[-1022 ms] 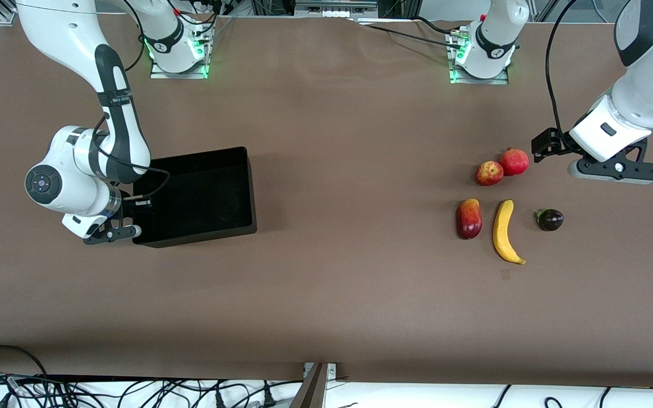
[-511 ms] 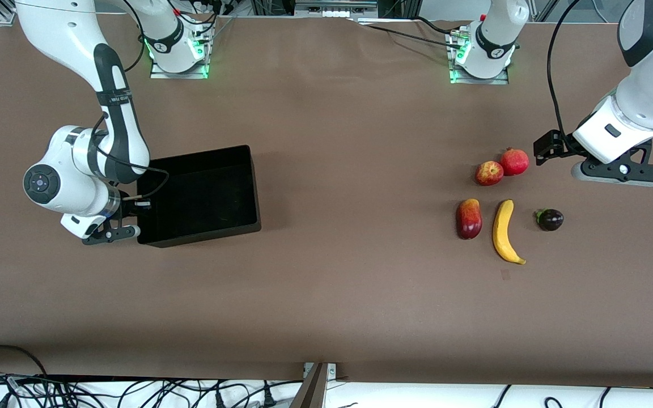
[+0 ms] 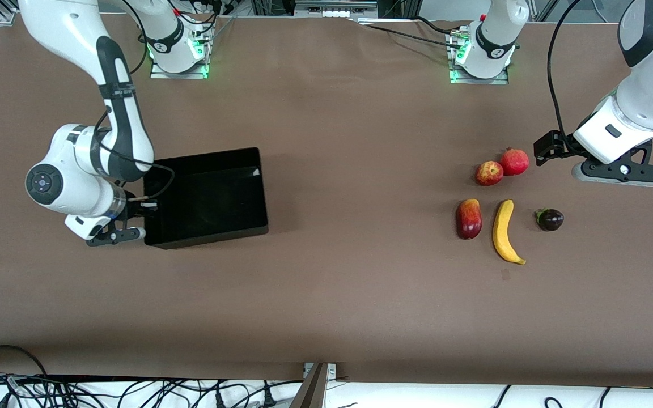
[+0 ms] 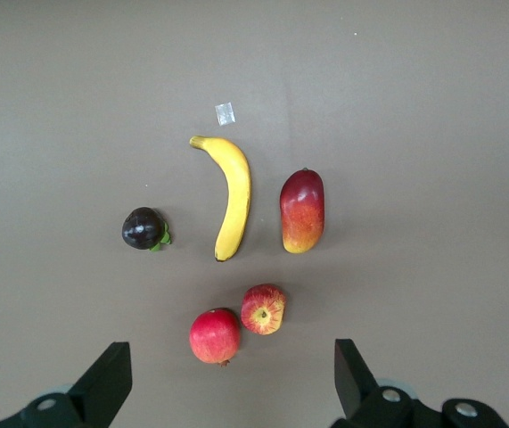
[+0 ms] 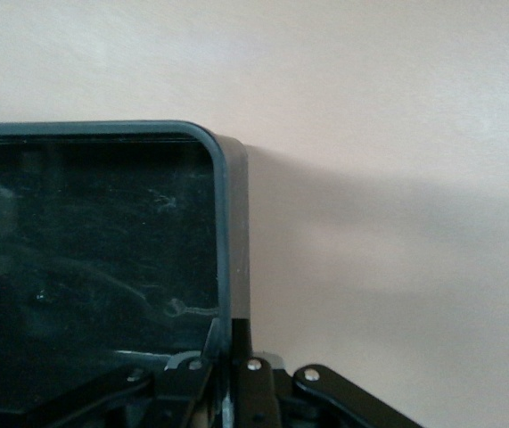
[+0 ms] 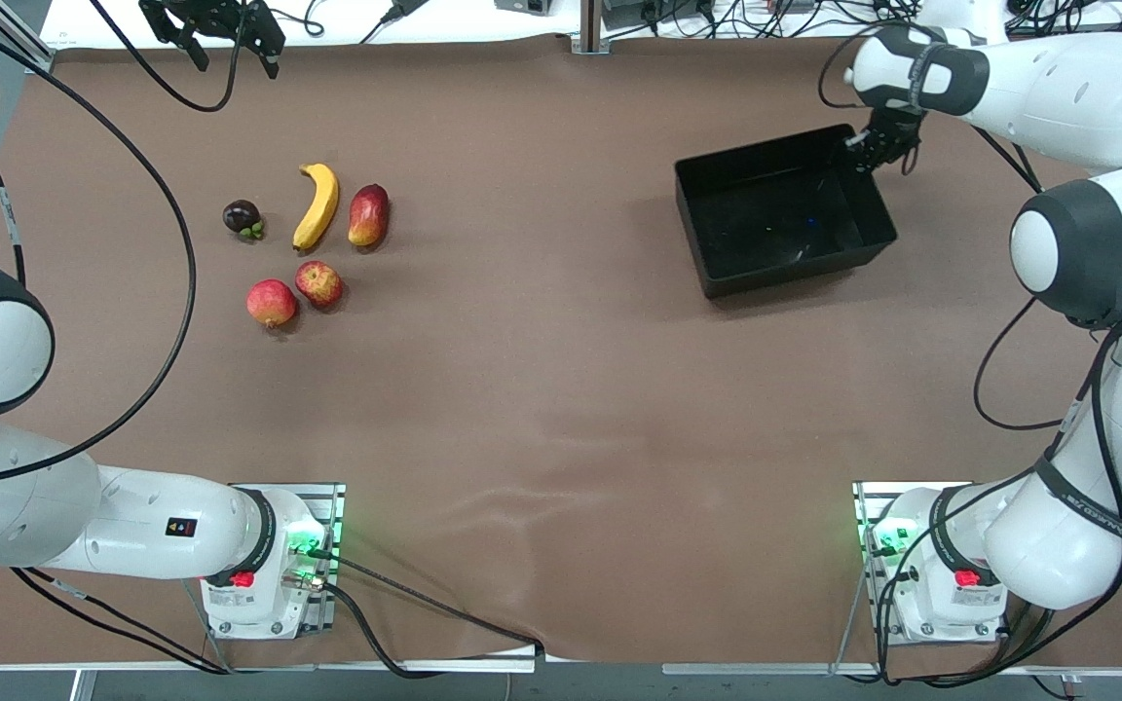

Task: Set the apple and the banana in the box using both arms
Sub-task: 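Slide the box toward the fruit while the left gripper reaches the apples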

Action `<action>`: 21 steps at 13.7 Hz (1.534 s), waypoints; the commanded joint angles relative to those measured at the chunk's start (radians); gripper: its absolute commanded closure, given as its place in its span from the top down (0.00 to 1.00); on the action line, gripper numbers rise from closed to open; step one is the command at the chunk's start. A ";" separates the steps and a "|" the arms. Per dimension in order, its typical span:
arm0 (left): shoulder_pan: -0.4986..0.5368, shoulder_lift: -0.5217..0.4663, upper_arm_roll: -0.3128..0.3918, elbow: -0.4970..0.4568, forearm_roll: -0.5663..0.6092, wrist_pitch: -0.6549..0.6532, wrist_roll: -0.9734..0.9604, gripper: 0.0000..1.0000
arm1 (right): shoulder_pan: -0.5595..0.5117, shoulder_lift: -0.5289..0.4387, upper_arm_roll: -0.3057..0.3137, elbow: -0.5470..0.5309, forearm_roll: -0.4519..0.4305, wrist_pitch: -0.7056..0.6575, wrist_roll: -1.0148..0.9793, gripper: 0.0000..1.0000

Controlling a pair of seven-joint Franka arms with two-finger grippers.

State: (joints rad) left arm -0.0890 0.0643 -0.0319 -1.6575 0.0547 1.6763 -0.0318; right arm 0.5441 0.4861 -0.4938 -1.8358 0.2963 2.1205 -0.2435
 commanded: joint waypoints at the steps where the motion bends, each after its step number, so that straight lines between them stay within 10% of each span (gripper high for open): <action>1: 0.002 0.017 -0.003 0.035 0.019 -0.010 -0.010 1.00 | 0.091 -0.017 0.000 0.082 0.015 -0.082 0.172 0.00; 12: 0.002 0.019 -0.003 0.030 0.024 -0.021 -0.002 1.00 | 0.234 0.130 0.276 0.312 0.099 -0.054 0.757 0.00; 19: -0.009 0.048 -0.008 0.031 0.024 -0.020 -0.002 1.00 | 0.346 0.226 0.281 0.345 0.099 0.107 0.826 0.00; 21: -0.008 0.048 -0.008 0.012 0.022 -0.024 -0.002 1.00 | 0.347 0.224 0.279 0.345 0.095 0.107 0.826 0.49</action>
State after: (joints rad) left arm -0.0919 0.1010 -0.0389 -1.6561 0.0547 1.6724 -0.0317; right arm 0.8937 0.7053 -0.2083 -1.5223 0.3714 2.2326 0.5798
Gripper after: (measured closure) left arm 0.000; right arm 0.872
